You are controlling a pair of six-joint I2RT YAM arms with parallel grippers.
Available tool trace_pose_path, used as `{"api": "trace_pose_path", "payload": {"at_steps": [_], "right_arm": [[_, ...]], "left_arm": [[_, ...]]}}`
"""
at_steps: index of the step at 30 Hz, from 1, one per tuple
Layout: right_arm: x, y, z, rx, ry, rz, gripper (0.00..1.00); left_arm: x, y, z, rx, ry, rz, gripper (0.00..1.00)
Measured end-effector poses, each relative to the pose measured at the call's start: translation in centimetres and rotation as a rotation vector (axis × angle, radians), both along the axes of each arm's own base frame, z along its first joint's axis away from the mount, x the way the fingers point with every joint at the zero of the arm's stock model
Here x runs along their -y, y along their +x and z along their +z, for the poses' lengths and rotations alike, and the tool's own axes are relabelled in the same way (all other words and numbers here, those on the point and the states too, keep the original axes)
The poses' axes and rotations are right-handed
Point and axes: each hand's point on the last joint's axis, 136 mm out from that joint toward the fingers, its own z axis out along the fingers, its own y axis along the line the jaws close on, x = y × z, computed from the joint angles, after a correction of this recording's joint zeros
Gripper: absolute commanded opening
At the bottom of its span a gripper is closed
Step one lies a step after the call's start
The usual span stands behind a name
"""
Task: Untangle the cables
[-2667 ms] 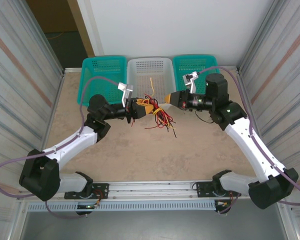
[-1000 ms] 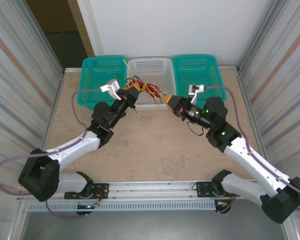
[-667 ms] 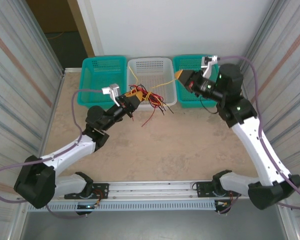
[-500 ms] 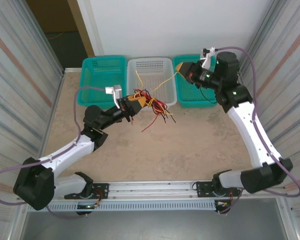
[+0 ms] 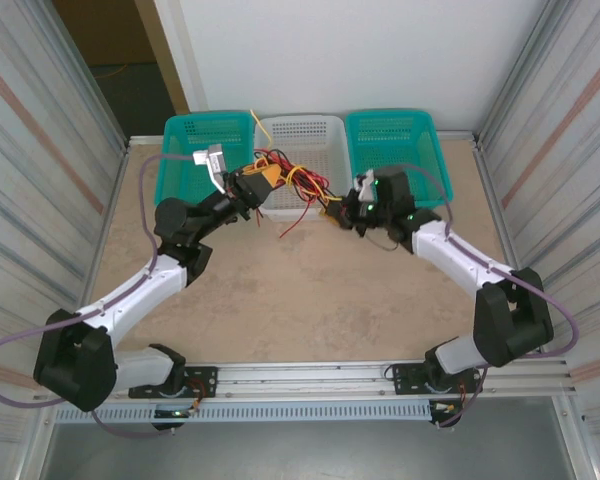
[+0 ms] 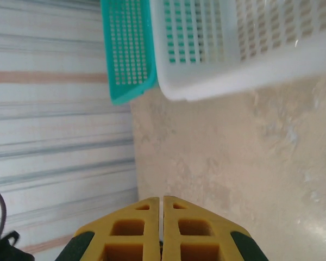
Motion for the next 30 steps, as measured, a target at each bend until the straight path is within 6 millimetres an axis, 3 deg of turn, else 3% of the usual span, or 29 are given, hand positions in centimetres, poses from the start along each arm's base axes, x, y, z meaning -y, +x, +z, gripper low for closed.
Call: {"api": "trace_pose_path", "payload": {"at_steps": [4, 7, 11, 15, 19, 23, 26, 30], "right_arm": [[-0.9, -4.0, -1.3, 0.0, 0.033, -0.02, 0.0], [-1.3, -6.7, -0.1, 0.052, 0.055, -0.034, 0.0], [-0.6, -9.7, 3.8, 0.154, 0.098, -0.059, 0.0], [2.6, -11.1, 9.5, 0.3, 0.12, -0.124, 0.0], [5.5, -11.1, 16.6, 0.441, 0.097, -0.176, 0.0], [9.0, -10.1, 22.8, 0.562, 0.06, -0.256, 0.0], [11.0, -8.5, 26.2, 0.61, 0.014, -0.31, 0.0], [12.6, -5.6, 28.4, 0.619, -0.053, -0.357, 0.0]], "left_arm": [[-0.8, 2.7, -1.2, -0.038, 0.01, 0.156, 0.0], [-1.5, 4.6, -2.0, -0.061, 0.008, 0.279, 0.0], [-2.9, 7.5, -4.0, -0.128, 0.013, 0.435, 0.0], [-4.0, 9.1, -5.9, -0.202, 0.021, 0.554, 0.0], [-4.1, 9.0, -7.3, -0.23, 0.045, 0.592, 0.0], [-2.7, 7.6, -8.5, -0.224, 0.111, 0.573, 0.0], [-2.2, 5.9, -8.6, -0.197, 0.142, 0.537, 0.0], [-2.7, 3.7, -8.9, -0.165, 0.164, 0.469, 0.0]]}}
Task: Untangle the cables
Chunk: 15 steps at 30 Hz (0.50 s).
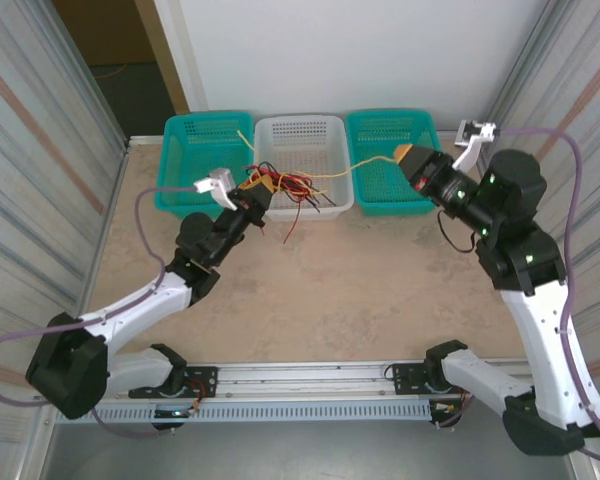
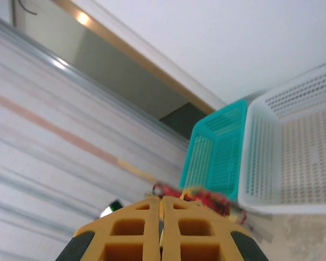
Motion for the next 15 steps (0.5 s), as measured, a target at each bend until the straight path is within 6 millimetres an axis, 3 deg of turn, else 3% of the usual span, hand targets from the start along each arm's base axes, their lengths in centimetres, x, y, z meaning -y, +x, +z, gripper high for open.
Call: {"api": "trace_pose_path", "payload": {"at_steps": [4, 7, 11, 15], "right_arm": [[1.6, 4.1, -0.3, -0.056, -0.03, -0.048, 0.0], [3.6, 7.4, -2.4, -0.136, -0.034, -0.094, 0.0], [6.4, 10.7, -6.9, -0.271, -0.006, -0.147, 0.0], [6.6, 11.3, -13.4, -0.412, 0.019, -0.142, 0.0]], "left_arm": [[-1.1, -2.1, -0.1, 0.038, -0.018, -0.123, 0.0], [-1.8, -3.7, 0.3, 0.051, -0.041, -0.205, 0.0], [-3.0, -6.0, 1.9, 0.093, -0.116, -0.288, 0.0], [-3.3, -7.1, 3.1, 0.099, -0.202, -0.357, 0.0]]}}
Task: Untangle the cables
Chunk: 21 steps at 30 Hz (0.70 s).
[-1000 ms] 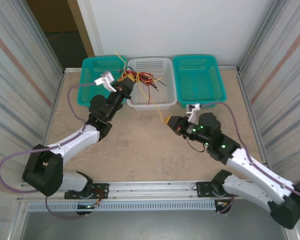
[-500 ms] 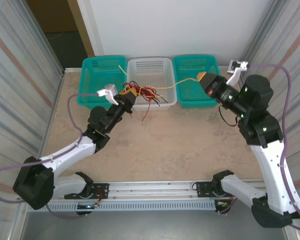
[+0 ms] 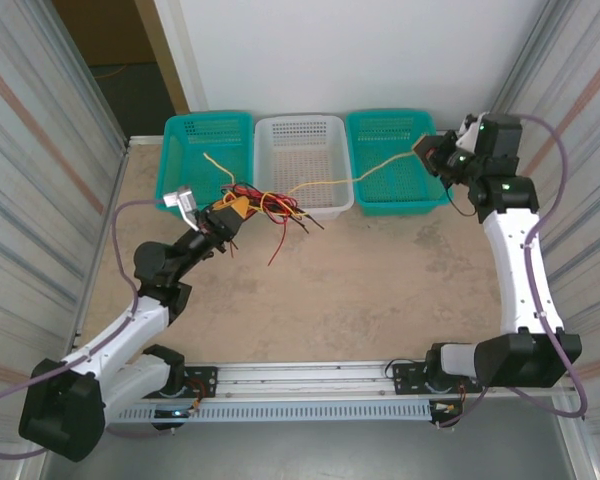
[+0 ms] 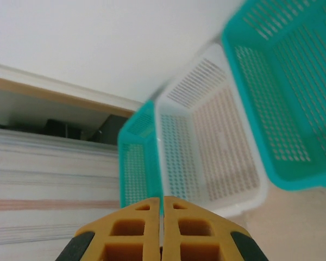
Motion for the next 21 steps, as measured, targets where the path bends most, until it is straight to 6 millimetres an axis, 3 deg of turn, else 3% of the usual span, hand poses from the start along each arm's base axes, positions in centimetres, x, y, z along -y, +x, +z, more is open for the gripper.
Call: {"api": "trace_pose_path", "payload": {"at_steps": [3, 7, 10, 12, 16, 21], "right_arm": [[-0.7, -0.2, -6.6, -0.122, 0.023, 0.01, 0.0], [-2.5, -3.2, -15.1, -0.298, 0.016, 0.055, 0.0], [-1.9, -5.8, -17.6, -0.342, 0.021, 0.04, 0.0], [-0.4, -7.0, -16.7, -0.308, 0.037, -0.003, 0.0], [3.4, -8.9, -11.5, -0.15, 0.069, -0.113, 0.0], [4.9, -11.5, -6.5, -0.044, 0.085, -0.163, 0.0]], "left_arm": [[-0.2, 0.0, 0.7, -0.014, -0.064, -0.032, 0.0], [-0.1, 1.0, 0.7, -0.049, -0.093, -0.046, 0.0], [-0.6, 2.1, 0.2, -0.095, -0.069, 0.006, 0.0], [-1.0, 2.7, -0.6, -0.133, -0.033, 0.061, 0.0], [-1.8, 4.0, -2.8, -0.241, 0.097, 0.224, 0.0], [-2.6, 4.5, -7.7, -0.405, 0.235, 0.335, 0.0]]}}
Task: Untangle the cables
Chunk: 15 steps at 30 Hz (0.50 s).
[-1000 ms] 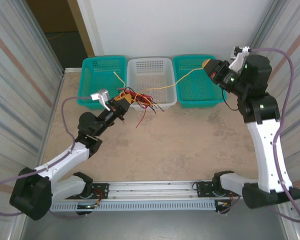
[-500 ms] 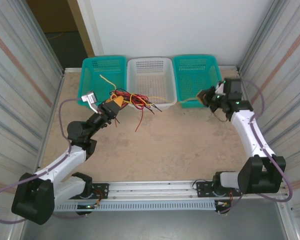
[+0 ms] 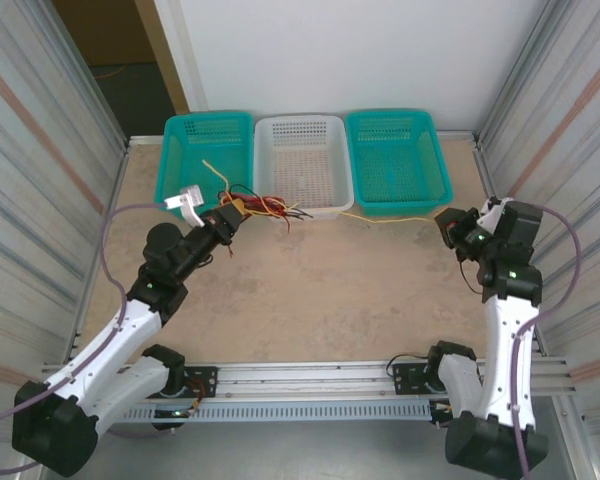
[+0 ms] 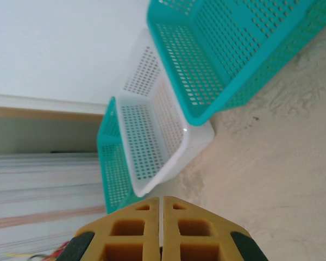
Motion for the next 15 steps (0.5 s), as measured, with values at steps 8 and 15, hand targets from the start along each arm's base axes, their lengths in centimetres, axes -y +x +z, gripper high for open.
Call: {"api": "trace_pose_path", "payload": {"at_steps": [8, 15], "right_arm": [[0.2, -1.0, 2.8, 0.037, -0.011, -0.019, 0.0], [-0.4, -0.1, 0.9, -0.039, -0.019, -0.001, 0.0]], "left_arm": [[4.0, -1.1, -7.7, -0.181, 0.094, -0.056, 0.0], [7.1, -0.8, -15.6, -0.376, 0.124, -0.082, 0.18]]}}
